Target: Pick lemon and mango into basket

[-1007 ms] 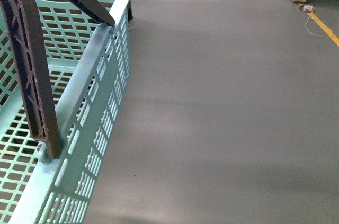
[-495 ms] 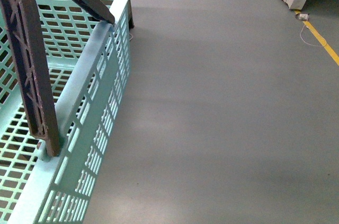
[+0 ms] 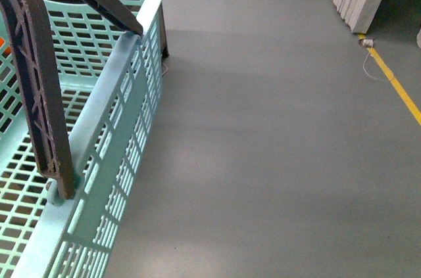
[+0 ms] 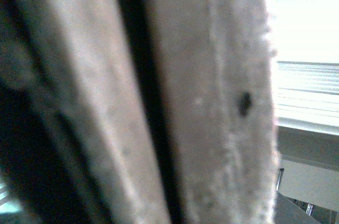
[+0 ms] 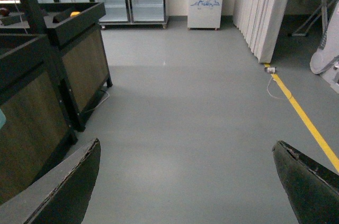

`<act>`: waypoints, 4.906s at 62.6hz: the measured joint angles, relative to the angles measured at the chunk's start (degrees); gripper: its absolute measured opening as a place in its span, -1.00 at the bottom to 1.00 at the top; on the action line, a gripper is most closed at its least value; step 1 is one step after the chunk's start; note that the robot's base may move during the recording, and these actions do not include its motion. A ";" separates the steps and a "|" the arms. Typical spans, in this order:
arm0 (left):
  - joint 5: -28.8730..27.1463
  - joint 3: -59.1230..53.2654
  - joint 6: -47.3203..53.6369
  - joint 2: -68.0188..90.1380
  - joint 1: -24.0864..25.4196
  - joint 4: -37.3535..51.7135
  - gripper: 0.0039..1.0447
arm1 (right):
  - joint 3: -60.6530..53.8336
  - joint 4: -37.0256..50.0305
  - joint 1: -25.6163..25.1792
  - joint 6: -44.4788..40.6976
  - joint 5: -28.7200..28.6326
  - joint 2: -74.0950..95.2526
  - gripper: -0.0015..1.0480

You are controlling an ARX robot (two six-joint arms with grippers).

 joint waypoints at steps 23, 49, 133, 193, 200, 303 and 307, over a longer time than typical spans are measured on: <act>-0.02 0.00 0.02 -0.07 0.00 0.00 -0.48 | 0.00 0.00 0.00 0.00 0.00 -0.02 0.83; 0.00 0.00 0.00 -0.07 0.00 0.00 -0.48 | 0.00 0.02 0.00 0.02 0.07 0.00 0.83; 0.31 0.00 -0.04 -0.07 -0.44 0.00 -0.48 | 0.00 0.02 0.00 0.02 0.20 -0.02 0.83; 0.02 -0.02 -0.11 -0.09 -0.33 -0.04 -0.48 | 0.00 0.02 0.00 0.00 0.07 -0.07 0.83; -0.07 -0.02 -0.04 -0.07 -0.31 -0.04 -0.48 | 0.00 0.00 0.00 0.00 -0.11 -0.07 0.83; 0.00 -0.07 -0.02 -0.15 -0.26 -0.04 -0.48 | 0.00 0.00 -0.04 0.02 0.04 -0.02 0.83; 0.15 -0.07 -0.11 -0.15 -0.28 -0.04 -0.48 | 0.00 0.00 -0.04 0.00 0.11 -0.02 0.83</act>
